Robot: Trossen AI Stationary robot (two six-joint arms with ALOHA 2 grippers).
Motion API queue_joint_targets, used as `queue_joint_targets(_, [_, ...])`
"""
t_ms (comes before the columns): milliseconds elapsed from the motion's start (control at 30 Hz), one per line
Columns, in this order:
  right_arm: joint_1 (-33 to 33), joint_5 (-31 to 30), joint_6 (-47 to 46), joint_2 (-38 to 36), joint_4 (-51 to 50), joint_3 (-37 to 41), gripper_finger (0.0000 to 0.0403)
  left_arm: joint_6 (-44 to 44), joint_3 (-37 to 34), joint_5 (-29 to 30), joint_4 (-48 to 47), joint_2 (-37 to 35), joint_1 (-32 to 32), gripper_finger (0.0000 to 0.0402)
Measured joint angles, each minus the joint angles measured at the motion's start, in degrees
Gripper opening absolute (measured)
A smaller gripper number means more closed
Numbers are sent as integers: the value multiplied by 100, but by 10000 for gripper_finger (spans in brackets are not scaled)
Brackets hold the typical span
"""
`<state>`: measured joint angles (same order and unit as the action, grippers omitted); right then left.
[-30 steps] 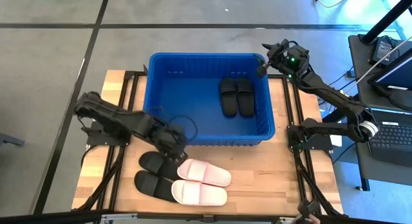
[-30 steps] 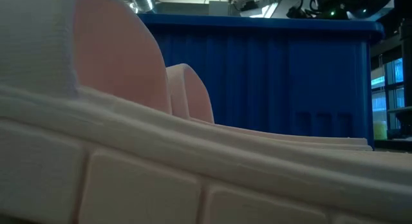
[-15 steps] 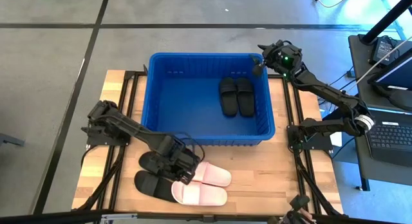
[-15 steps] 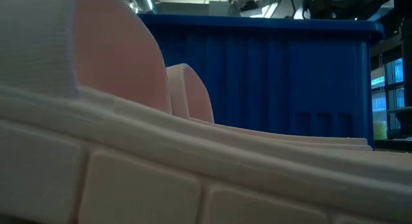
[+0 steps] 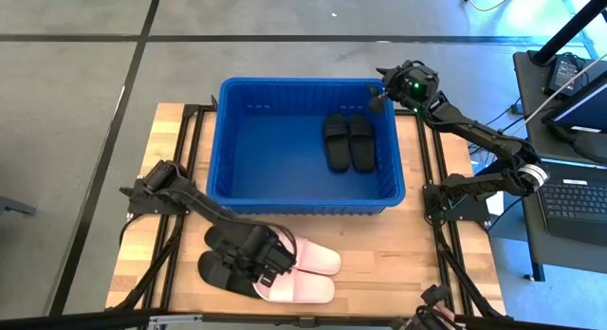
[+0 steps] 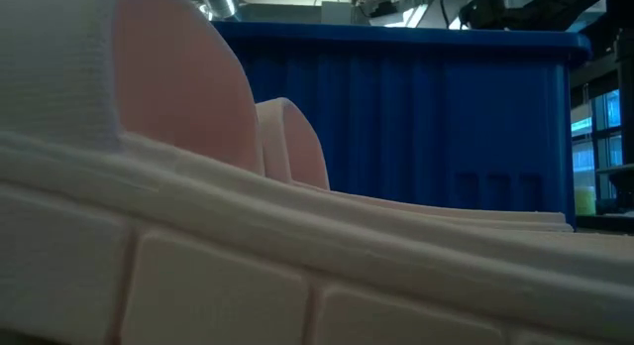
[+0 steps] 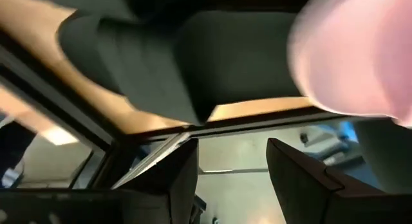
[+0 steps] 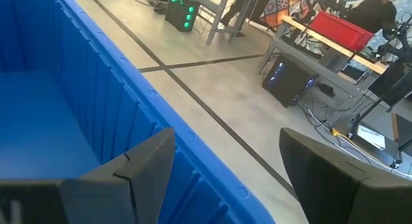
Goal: Pick and place slides into bin
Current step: Put the black slide into the blue container
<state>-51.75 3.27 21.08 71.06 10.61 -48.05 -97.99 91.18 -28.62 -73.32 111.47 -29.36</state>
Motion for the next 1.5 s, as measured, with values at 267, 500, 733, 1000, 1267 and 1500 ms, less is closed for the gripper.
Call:
queue_joint_targets(267, [0,-1,-2,-1,201,0,279,-726,-18,64,-245,142,-164,176])
queue_joint_targets(500, [2,0,0,-2,247,0,279,-951,-24,100,-191,356,-264,176])
queue_joint_targets(733, [2,0,0,-2,251,0,279,-969,-26,296,-230,443,-296,176])
queue_joint_targets(1000, [2,-1,4,-2,248,0,279,-1139,-51,523,-272,441,-291,176])
queue_joint_targets(1267, [2,0,2,-2,247,0,279,-1299,-337,171,-276,441,-296,176])
queue_joint_targets(1500, [2,0,2,-2,243,0,279,-1443,-642,20,-271,441,-294,176])
